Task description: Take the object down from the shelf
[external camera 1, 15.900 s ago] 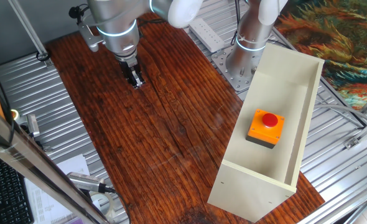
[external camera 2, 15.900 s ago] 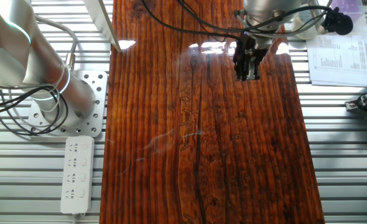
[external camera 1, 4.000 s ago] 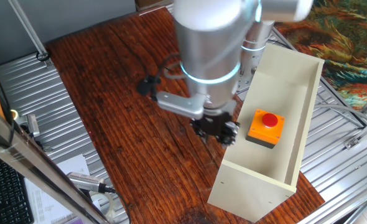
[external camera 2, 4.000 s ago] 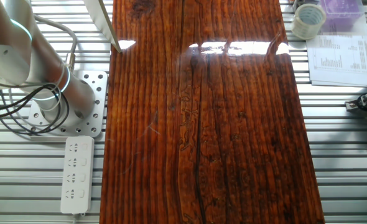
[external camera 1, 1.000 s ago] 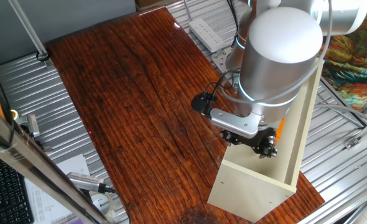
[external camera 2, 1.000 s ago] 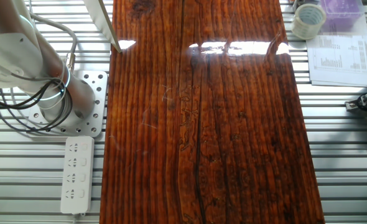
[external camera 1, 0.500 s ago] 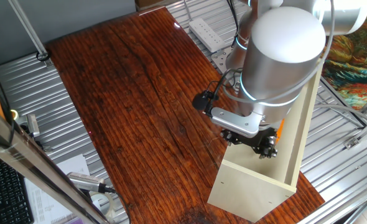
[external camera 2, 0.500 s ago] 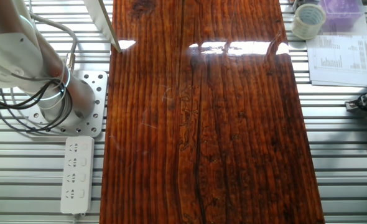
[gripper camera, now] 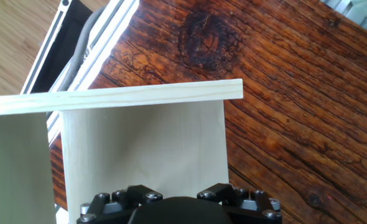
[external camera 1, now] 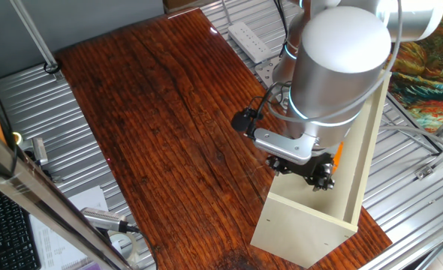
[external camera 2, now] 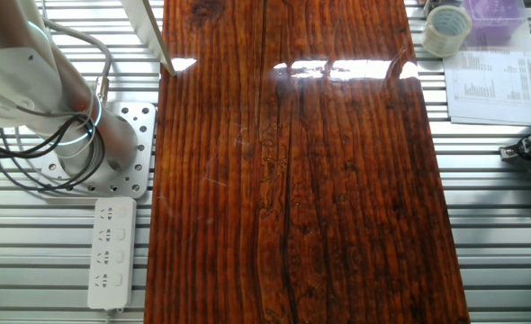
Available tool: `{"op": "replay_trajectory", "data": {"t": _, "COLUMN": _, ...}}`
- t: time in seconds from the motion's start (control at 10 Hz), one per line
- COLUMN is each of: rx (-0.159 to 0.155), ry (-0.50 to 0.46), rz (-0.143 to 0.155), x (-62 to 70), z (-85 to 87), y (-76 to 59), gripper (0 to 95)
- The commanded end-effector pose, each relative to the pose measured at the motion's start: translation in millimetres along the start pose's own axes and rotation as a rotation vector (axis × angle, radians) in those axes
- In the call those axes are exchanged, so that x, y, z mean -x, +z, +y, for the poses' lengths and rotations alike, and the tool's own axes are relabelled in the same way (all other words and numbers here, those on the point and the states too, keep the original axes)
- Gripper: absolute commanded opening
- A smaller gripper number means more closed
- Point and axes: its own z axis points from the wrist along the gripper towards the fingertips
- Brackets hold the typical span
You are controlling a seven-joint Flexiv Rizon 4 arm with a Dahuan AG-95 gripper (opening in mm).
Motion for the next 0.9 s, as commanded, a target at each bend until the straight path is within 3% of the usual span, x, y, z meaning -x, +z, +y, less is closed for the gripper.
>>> {"op": "replay_trajectory", "data": {"t": 0.1, "rx": -0.004, "ry": -0.003, "rz": 0.009, "x": -2.3, "z": 11.3, "y": 0.7, "gripper": 76.0}}
{"op": "replay_trajectory", "data": {"t": 0.3, "rx": -0.001, "ry": -0.032, "rz": 0.017, "x": -7.5, "z": 20.6, "y": 1.0, "gripper": 76.0}}
{"op": "replay_trajectory", "data": {"t": 0.6, "rx": -0.026, "ry": -0.083, "rz": 0.039, "x": -13.5, "z": 21.1, "y": 3.0, "gripper": 76.0}}
{"op": "replay_trajectory", "data": {"t": 0.9, "rx": -0.009, "ry": -0.089, "rz": 0.035, "x": -21.5, "z": 23.2, "y": 2.8, "gripper": 76.0}}
